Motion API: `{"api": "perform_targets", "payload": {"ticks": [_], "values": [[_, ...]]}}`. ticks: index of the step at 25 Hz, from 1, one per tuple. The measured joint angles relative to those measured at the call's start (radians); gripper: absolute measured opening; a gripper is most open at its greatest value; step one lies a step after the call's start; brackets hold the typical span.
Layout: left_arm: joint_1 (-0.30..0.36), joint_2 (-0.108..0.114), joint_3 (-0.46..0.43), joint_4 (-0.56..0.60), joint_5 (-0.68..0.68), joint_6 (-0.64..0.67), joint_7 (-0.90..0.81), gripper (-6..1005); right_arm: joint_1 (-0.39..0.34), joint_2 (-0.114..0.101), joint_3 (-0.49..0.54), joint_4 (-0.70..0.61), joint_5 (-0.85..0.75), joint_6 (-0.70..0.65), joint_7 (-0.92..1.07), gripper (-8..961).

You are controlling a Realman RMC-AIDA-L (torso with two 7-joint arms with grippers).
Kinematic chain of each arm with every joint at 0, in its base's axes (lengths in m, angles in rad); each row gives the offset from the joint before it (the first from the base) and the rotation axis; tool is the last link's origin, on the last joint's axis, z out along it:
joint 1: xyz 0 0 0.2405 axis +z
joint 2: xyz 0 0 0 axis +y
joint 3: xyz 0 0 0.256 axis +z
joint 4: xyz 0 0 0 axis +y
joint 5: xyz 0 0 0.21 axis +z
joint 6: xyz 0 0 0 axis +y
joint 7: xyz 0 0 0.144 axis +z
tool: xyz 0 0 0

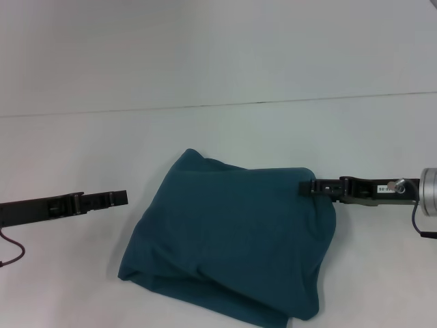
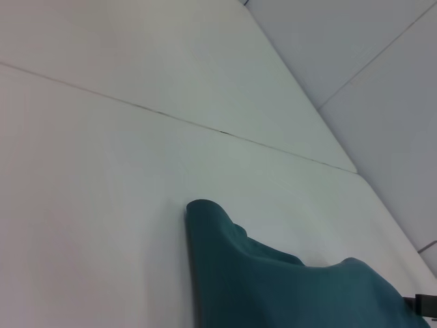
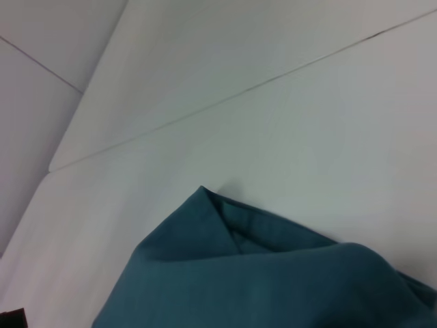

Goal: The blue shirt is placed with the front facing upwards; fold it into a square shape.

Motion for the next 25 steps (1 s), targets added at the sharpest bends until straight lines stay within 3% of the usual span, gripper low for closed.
{"api": "perform_targets", "payload": {"ticks": [14, 25], "values": [[0.000, -0.002, -0.002, -0.003, 0.000, -0.002, 0.005, 629, 0.010, 0.008, -0.033, 0.012, -0.009, 0.037, 0.021, 896], [0.002, 0.000, 0.000, -0.004, -0.029, 0.009, 0.005, 631, -0.041, 0.014, -0.022, -0.145, 0.112, -0.072, 0.006, 891]]}}
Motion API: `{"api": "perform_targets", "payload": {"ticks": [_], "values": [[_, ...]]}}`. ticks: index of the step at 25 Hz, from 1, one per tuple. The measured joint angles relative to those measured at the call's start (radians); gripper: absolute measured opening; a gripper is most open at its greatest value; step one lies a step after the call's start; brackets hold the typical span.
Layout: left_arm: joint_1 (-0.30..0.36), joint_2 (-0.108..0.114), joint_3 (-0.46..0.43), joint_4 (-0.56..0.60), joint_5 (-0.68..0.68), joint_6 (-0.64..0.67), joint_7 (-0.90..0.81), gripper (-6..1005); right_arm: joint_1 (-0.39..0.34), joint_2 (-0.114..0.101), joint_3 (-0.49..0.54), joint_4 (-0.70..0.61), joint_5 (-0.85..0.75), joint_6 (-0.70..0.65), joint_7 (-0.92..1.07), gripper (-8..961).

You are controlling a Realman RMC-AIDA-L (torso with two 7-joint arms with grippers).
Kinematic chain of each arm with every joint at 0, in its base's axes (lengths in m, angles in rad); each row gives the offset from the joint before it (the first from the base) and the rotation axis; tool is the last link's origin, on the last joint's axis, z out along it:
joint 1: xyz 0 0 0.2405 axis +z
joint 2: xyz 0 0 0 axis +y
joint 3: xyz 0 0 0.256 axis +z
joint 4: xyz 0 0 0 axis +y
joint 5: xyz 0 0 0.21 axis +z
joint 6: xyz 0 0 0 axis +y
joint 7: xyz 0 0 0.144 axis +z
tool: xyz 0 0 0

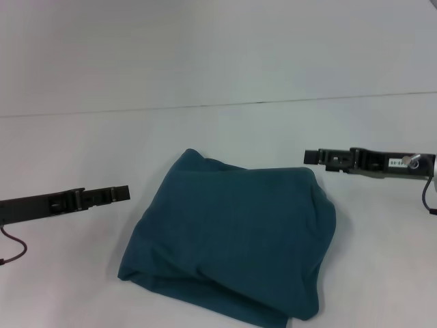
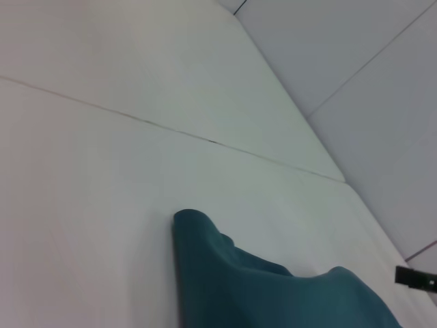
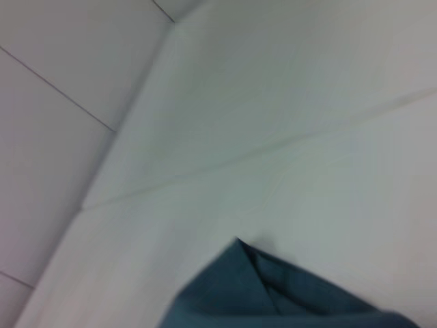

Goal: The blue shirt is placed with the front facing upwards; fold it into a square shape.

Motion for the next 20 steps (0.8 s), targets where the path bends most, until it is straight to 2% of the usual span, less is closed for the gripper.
{"api": "perform_targets", "payload": {"ticks": [3, 9, 14, 20], "values": [[0.000, -0.002, 0.004, -0.003, -0.007, 0.001, 0.001, 632, -0.006, 0.006, -0.002, -0.023, 0.026, -0.030, -0.021, 890], [-0.002, -0.008, 0.005, -0.006, -0.007, 0.003, 0.010, 633, 0.016, 0.023, -0.010, 0.032, 0.030, -0.021, -0.147, 720], [-0.004, -0.010, 0.005, -0.006, -0.008, 0.003, 0.012, 635, 0.030, 0.028, -0.019, 0.090, 0.022, 0.023, -0.219, 477], [-0.004, -0.012, 0.005, -0.011, -0.009, 0.003, 0.022, 636, 0.035, 0.038, -0.072, 0.130, 0.022, 0.119, -0.274, 301]]}}
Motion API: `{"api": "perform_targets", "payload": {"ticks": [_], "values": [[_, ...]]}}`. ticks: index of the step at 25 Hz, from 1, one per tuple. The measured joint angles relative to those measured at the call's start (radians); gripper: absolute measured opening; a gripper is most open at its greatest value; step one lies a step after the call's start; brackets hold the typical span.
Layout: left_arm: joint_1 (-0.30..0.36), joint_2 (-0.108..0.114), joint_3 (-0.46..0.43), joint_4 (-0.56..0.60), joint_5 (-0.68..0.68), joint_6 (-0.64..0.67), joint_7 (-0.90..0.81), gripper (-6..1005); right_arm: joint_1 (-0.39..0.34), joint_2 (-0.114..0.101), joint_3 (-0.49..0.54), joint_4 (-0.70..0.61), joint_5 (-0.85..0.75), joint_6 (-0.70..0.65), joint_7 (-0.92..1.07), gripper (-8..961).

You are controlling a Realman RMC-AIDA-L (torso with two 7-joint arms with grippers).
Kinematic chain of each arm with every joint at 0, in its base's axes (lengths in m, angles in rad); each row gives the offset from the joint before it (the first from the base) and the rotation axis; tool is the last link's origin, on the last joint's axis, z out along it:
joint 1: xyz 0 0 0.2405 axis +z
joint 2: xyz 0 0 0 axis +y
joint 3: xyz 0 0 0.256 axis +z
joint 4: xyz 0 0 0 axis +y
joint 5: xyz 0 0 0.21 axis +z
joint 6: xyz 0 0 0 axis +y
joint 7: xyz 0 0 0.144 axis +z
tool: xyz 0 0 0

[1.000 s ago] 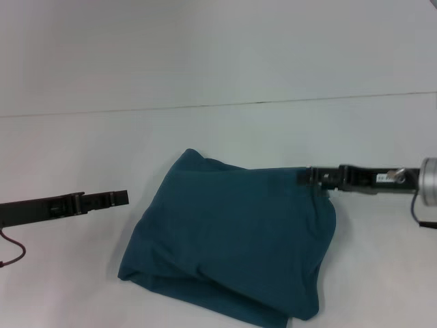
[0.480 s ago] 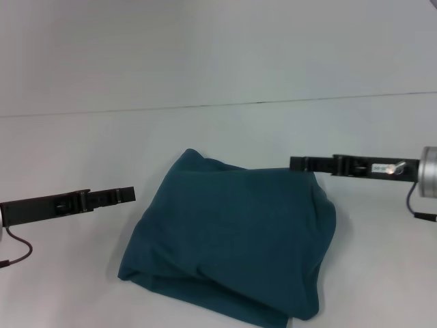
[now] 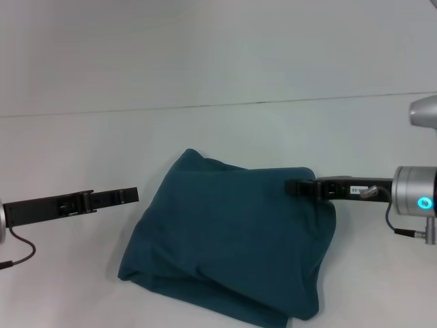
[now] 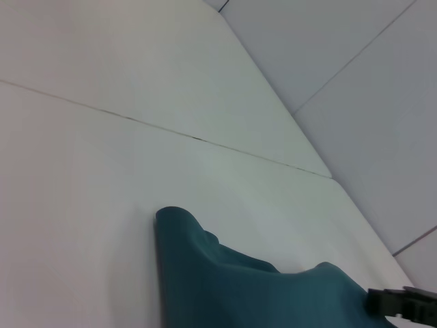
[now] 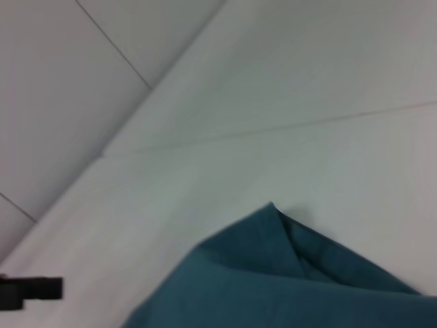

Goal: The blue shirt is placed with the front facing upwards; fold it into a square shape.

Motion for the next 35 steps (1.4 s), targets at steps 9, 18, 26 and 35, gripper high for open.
{"api": "perform_targets", "payload": {"ticks": [9, 18, 26, 35], "values": [[0.000, 0.000, 0.001, -0.007, 0.000, -0.001, 0.008, 638, 0.026, 0.020, -0.139, 0.028, 0.000, 0.182, -0.015, 5], [0.003, 0.000, 0.000, -0.007, 0.000, -0.010, 0.013, 640, 0.043, 0.027, -0.185, 0.036, 0.012, 0.240, -0.035, -1], [0.003, 0.000, -0.003, -0.007, 0.000, -0.002, 0.014, 640, -0.009, 0.025, -0.181, -0.026, 0.146, 0.031, -0.165, 0], [-0.003, -0.002, 0.000, -0.007, 0.000, -0.002, 0.013, 640, -0.006, 0.027, -0.280, -0.026, 0.143, -0.085, -0.209, 0]]}}
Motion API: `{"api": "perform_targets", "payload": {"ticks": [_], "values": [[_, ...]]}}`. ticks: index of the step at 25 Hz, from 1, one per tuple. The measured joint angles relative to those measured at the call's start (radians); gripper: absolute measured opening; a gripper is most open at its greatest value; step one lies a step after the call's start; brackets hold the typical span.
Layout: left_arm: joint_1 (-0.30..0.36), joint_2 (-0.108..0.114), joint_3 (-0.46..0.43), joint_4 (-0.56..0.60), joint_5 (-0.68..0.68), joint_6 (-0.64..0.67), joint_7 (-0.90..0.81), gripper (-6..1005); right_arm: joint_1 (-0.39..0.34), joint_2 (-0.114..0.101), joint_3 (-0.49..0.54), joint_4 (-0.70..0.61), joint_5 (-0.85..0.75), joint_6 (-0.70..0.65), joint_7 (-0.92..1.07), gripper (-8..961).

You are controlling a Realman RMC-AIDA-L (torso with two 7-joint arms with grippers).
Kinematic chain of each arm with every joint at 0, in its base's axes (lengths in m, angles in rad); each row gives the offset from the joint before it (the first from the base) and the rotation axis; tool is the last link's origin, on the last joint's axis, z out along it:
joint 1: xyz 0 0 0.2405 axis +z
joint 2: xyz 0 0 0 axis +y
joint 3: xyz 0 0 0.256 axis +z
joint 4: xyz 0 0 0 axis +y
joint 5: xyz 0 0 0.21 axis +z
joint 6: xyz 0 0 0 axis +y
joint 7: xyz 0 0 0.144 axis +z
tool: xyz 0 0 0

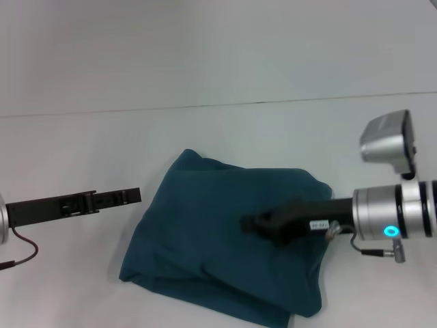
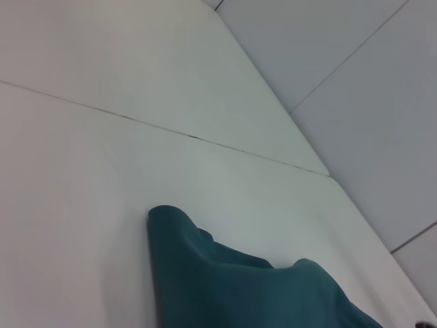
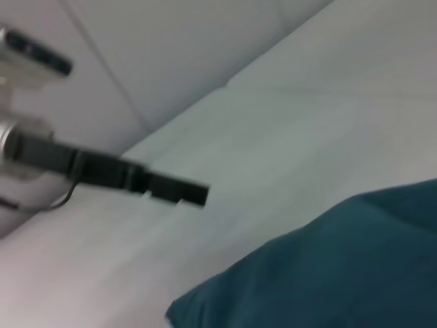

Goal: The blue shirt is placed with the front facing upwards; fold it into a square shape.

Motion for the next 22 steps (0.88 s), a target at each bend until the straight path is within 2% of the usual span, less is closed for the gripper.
{"api": "perform_targets", "payload": {"ticks": [7, 12, 22], "values": [[-0.002, -0.001, 0.000, 0.000, 0.000, -0.004, 0.001, 638, 0.004, 0.001, -0.099, 0.002, -0.020, 0.021, 0.016, 1], [-0.005, -0.001, 0.000, 0.000, 0.000, -0.006, 0.001, 638, 0.016, 0.001, -0.109, 0.004, -0.088, 0.026, 0.044, 1], [-0.004, -0.001, 0.000, 0.000, 0.000, -0.007, 0.001, 636, 0.026, 0.001, -0.120, 0.004, -0.101, 0.020, 0.049, 2]]}}
